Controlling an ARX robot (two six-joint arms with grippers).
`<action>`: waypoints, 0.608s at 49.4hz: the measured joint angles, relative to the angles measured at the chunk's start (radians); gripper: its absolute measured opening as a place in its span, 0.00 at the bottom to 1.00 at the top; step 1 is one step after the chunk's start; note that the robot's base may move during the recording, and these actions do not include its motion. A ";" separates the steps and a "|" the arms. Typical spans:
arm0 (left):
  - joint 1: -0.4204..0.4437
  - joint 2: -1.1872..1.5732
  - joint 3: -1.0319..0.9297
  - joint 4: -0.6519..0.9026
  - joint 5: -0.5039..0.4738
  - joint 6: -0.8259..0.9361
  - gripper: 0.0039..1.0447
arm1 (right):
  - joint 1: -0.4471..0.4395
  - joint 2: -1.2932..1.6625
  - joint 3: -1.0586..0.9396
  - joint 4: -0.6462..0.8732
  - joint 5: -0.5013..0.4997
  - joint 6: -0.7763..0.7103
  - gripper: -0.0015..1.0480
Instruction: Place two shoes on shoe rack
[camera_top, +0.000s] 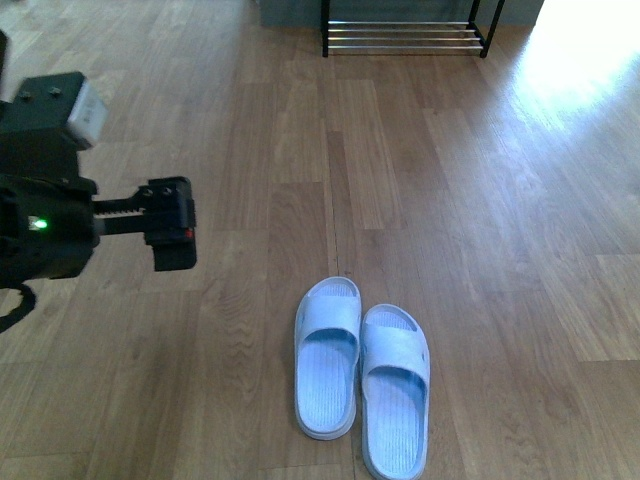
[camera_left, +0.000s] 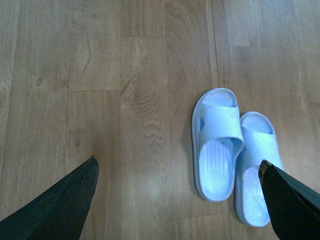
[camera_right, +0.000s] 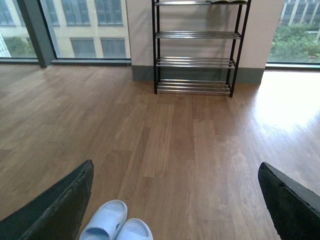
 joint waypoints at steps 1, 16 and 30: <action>0.000 0.032 0.019 0.005 0.002 0.006 0.91 | 0.000 0.000 0.000 0.000 0.000 0.000 0.91; -0.003 0.418 0.269 0.038 0.016 0.072 0.91 | 0.000 0.000 0.000 0.000 0.000 0.000 0.91; -0.015 0.689 0.461 -0.021 0.127 0.158 0.91 | 0.000 0.000 0.000 0.000 0.000 0.000 0.91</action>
